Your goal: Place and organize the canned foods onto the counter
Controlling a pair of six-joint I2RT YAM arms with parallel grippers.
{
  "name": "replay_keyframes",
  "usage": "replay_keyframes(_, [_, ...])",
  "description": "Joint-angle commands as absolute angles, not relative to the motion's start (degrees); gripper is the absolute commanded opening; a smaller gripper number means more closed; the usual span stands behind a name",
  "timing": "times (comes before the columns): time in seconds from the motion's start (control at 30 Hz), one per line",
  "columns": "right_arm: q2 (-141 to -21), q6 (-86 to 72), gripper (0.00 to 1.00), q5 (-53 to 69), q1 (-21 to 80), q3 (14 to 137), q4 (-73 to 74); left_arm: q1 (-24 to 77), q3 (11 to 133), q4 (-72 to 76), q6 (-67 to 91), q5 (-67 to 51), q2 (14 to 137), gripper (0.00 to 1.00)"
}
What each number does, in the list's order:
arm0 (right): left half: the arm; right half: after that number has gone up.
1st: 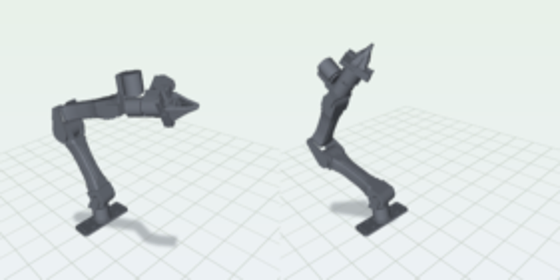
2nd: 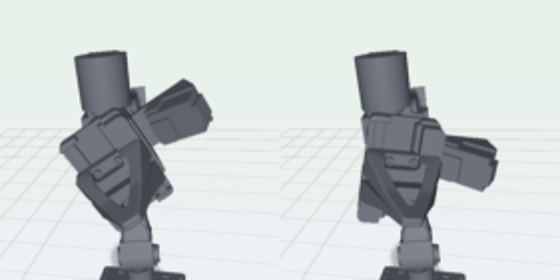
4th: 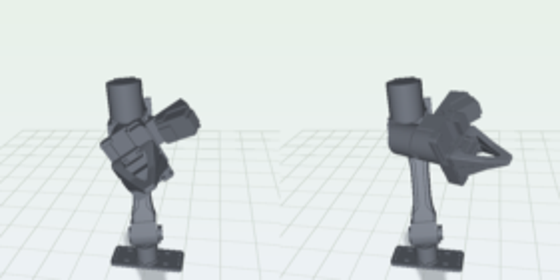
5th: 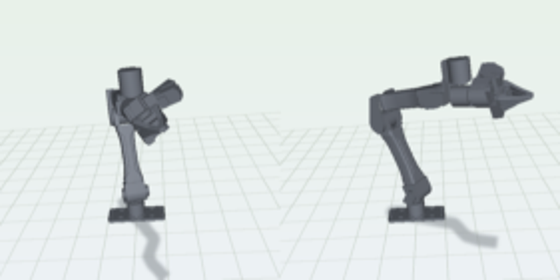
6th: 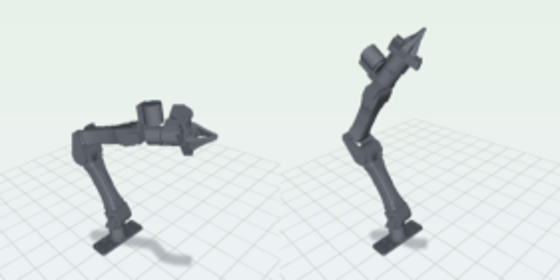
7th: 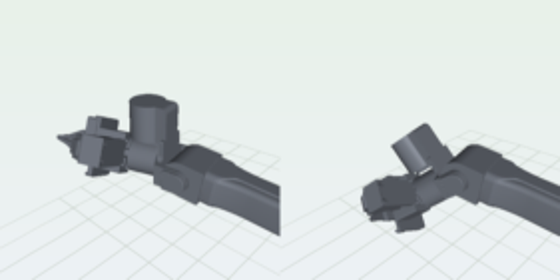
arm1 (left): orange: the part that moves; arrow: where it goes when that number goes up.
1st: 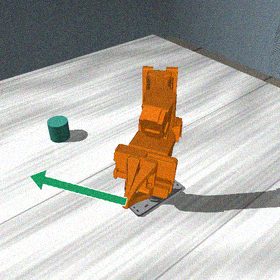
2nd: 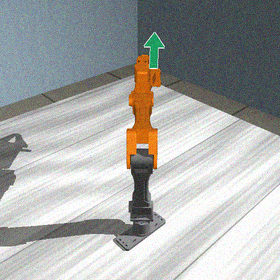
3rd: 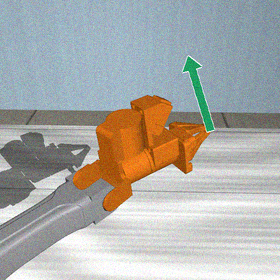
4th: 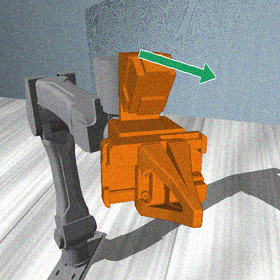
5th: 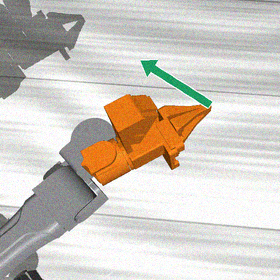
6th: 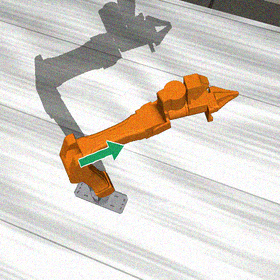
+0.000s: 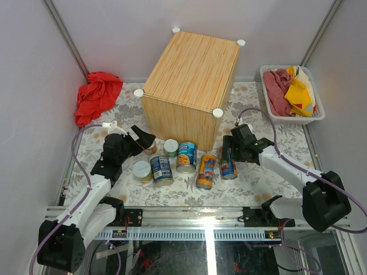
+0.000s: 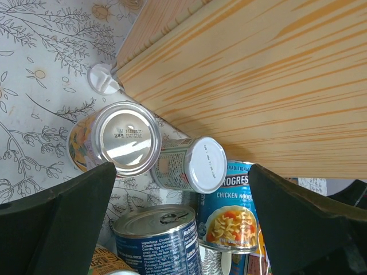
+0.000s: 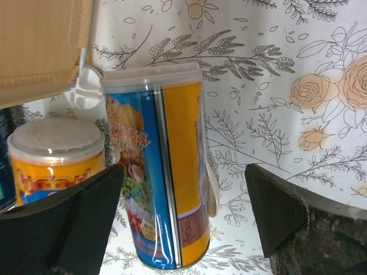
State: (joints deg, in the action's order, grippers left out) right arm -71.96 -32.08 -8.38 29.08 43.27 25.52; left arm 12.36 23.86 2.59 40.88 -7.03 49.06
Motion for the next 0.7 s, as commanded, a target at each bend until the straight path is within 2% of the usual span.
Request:
replay_keyframes(0.0, [-74.3,-31.8,0.94,-10.3,29.7,42.6,21.2,13.0,23.7,2.3,40.2,-6.1,47.8,1.0])
replay_keyframes(0.37, [-81.2,-32.4,0.9,-8.4,30.1,42.6,17.5,13.2,23.5,1.2,39.6,-6.6,47.0,1.0])
replay_keyframes(0.5, [-81.7,-33.5,0.74,-7.5,30.1,41.7,16.7,13.2,23.3,1.0,39.4,-6.6,46.9,1.0])
replay_keyframes(0.67, [-81.9,-34.9,0.45,-5.7,30.1,40.8,16.2,13.2,23.5,1.0,39.1,-6.9,47.2,1.0])
